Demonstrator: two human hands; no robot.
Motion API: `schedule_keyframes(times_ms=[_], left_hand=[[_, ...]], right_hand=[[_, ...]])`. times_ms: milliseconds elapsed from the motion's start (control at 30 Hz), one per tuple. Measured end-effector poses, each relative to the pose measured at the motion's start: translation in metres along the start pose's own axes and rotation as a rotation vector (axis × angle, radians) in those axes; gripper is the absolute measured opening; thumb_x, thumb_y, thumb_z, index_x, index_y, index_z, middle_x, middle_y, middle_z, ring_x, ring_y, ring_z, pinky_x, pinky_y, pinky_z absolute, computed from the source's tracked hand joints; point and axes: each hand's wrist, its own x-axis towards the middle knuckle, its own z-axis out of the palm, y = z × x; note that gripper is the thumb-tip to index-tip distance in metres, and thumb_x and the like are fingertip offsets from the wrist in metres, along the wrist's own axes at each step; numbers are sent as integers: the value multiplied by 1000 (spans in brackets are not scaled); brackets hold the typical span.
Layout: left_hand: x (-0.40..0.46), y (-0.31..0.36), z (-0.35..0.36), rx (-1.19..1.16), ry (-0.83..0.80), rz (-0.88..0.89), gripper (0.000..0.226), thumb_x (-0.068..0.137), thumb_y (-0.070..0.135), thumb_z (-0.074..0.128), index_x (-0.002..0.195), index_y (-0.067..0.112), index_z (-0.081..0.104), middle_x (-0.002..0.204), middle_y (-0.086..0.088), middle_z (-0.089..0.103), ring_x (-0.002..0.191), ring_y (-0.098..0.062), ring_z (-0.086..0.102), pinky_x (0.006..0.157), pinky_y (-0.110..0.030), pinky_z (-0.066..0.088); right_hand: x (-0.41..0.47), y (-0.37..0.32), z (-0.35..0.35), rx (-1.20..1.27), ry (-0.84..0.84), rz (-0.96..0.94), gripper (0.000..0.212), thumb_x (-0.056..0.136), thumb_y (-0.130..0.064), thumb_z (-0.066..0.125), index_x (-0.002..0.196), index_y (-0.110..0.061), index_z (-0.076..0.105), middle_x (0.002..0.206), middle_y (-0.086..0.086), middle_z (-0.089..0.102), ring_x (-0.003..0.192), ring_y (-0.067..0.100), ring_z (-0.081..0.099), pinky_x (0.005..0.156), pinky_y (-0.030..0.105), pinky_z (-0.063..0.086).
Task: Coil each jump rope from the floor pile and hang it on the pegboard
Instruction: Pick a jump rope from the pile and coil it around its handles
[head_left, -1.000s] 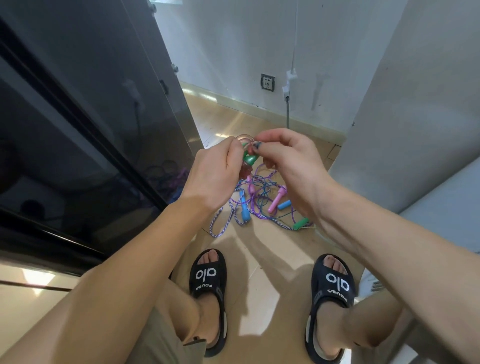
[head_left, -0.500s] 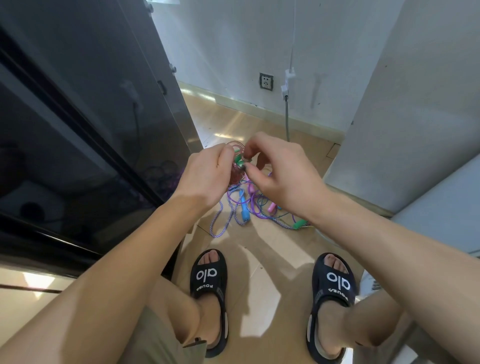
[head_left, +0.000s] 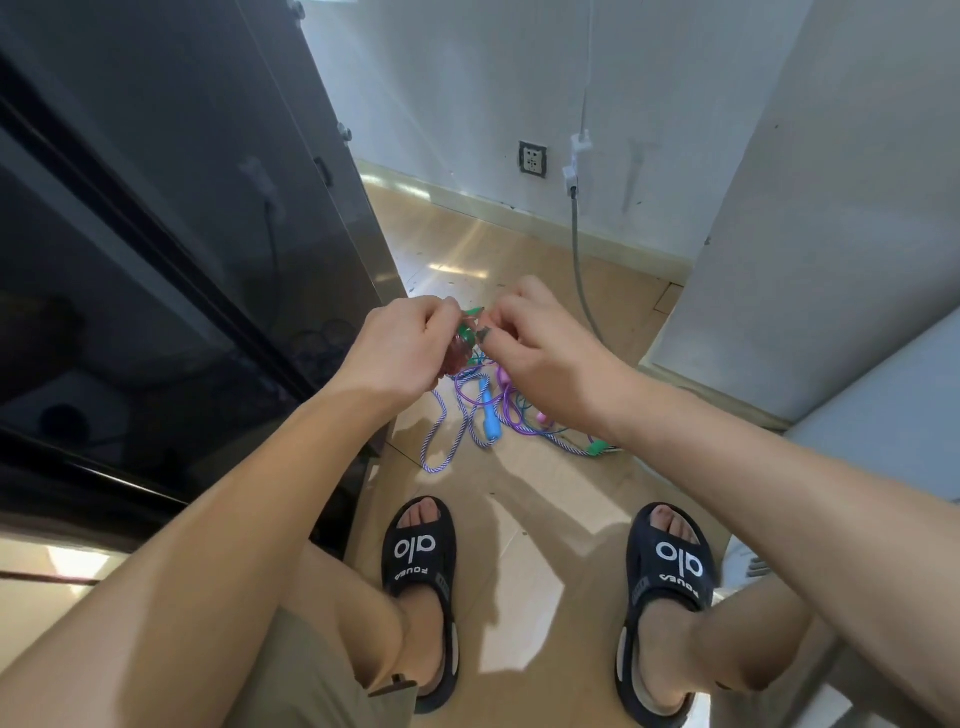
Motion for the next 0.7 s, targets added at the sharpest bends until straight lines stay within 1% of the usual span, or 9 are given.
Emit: schedule_keyframes(times_ms=[67, 167, 200, 300, 400, 467, 533, 633, 700], left_hand=[[2, -1, 3, 7, -23, 26, 47, 101, 38, 39, 77, 3, 59, 74, -16, 66, 56, -21, 53, 57, -42, 49], [5, 1, 7, -38, -47, 9, 50, 102, 40, 37, 79, 2, 59, 67, -8, 65, 54, -20, 54, 55, -34, 45], [8, -1, 9, -57, -45, -15, 52, 102, 42, 36, 81, -1, 57, 65, -7, 62, 52, -20, 53, 55, -33, 44], [12, -8, 7, -80, -45, -79, 58, 101, 46, 35, 89, -7, 53, 67, -11, 53, 48, -19, 54, 53, -31, 43], [13, -11, 9, -46, -25, -57, 60, 102, 46, 33, 88, -7, 55, 66, -15, 58, 50, -18, 53, 53, -31, 45], [11, -5, 14, -81, -16, -34, 62, 101, 52, 30, 85, -3, 54, 71, -23, 62, 51, -21, 53, 59, -34, 45], [7, 3, 18, -217, -79, -19, 58, 101, 58, 30, 83, 9, 55, 71, -24, 61, 48, -20, 52, 56, -32, 44], [3, 10, 23, -351, -180, 83, 32, 104, 54, 38, 101, 27, 54, 71, -3, 58, 49, -15, 54, 52, -31, 45], [8, 10, 25, -403, -187, 142, 24, 103, 44, 48, 120, 28, 52, 75, 3, 61, 53, -13, 58, 53, -28, 49]], right_hand=[[0, -2, 2, 200, -91, 153, 31, 97, -17, 52, 78, 8, 50, 85, 10, 40, 72, 19, 37, 49, 25, 30], [4, 0, -1, 341, -65, 181, 31, 85, -27, 66, 72, -8, 46, 67, 7, 49, 72, 21, 43, 55, 31, 34], [5, 2, -4, 364, -46, 177, 32, 82, -31, 67, 71, -12, 44, 67, 7, 52, 72, 22, 45, 54, 34, 37], [3, 5, -12, 394, -55, 217, 42, 75, -47, 66, 71, -11, 45, 76, 10, 42, 72, 27, 39, 57, 42, 38], [5, 5, -15, 444, 15, 235, 31, 86, -40, 68, 67, -19, 54, 74, 9, 44, 70, 22, 39, 67, 39, 33], [15, 4, -18, 574, 119, 240, 24, 92, -30, 68, 75, -14, 60, 73, 7, 51, 65, 18, 47, 69, 35, 38], [26, 2, -23, 632, 192, 225, 27, 95, -23, 64, 72, -11, 56, 68, 3, 51, 59, 12, 49, 67, 26, 40], [43, 2, -30, 600, 233, 209, 35, 98, -26, 60, 65, -16, 54, 51, -9, 45, 53, 9, 46, 65, 27, 38], [54, 1, -34, 578, 241, 209, 33, 99, -27, 57, 69, -15, 60, 45, -12, 44, 55, 11, 47, 64, 26, 38]])
